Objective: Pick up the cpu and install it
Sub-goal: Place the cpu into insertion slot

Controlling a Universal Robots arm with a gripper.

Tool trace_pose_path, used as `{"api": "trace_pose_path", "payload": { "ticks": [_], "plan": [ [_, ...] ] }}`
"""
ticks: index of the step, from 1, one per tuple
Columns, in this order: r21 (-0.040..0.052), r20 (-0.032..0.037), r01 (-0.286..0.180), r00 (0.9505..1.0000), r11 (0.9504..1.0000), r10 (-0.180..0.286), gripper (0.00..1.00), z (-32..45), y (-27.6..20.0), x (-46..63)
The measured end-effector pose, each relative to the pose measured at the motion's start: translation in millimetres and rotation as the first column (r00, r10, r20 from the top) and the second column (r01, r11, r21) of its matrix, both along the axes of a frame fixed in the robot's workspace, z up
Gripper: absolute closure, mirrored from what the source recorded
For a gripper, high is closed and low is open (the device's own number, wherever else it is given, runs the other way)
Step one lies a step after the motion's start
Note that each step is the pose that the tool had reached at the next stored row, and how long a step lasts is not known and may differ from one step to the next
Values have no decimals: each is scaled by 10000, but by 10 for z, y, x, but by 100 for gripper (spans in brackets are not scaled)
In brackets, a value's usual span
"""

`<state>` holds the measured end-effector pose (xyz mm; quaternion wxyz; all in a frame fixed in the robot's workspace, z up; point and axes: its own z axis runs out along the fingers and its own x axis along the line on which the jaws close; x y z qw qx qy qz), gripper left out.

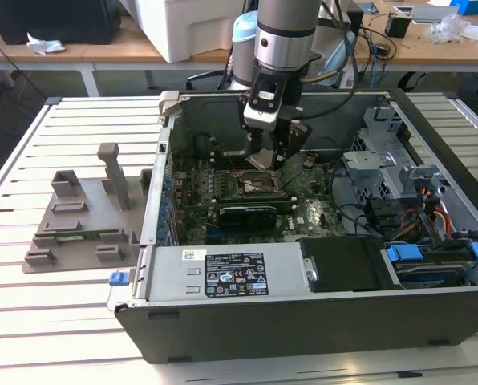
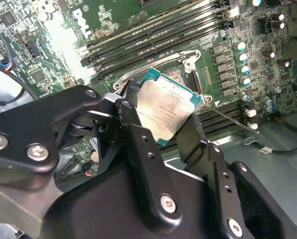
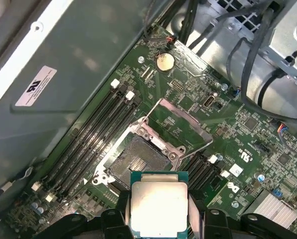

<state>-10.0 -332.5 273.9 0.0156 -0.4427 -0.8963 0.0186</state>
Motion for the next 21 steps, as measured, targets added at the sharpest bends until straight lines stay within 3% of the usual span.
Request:
{"api": "trace_pose_path", "payload": {
  "ticks": [6,14,17,19,21],
  "plan": [
    [-1,0,676,9977,9977,-676,45,-1,0,0],
    [-3,1,1704,9854,9854,-1704,45,-2,0,0],
    [-9,2,2354,9719,9719,-2354,45,-4,0,0],
    [-29,7,2871,9579,9579,-2871,45,-5,0,0],
    [-40,10,3124,9500,9500,-3124,45,-5,0,0]
  ]
}}
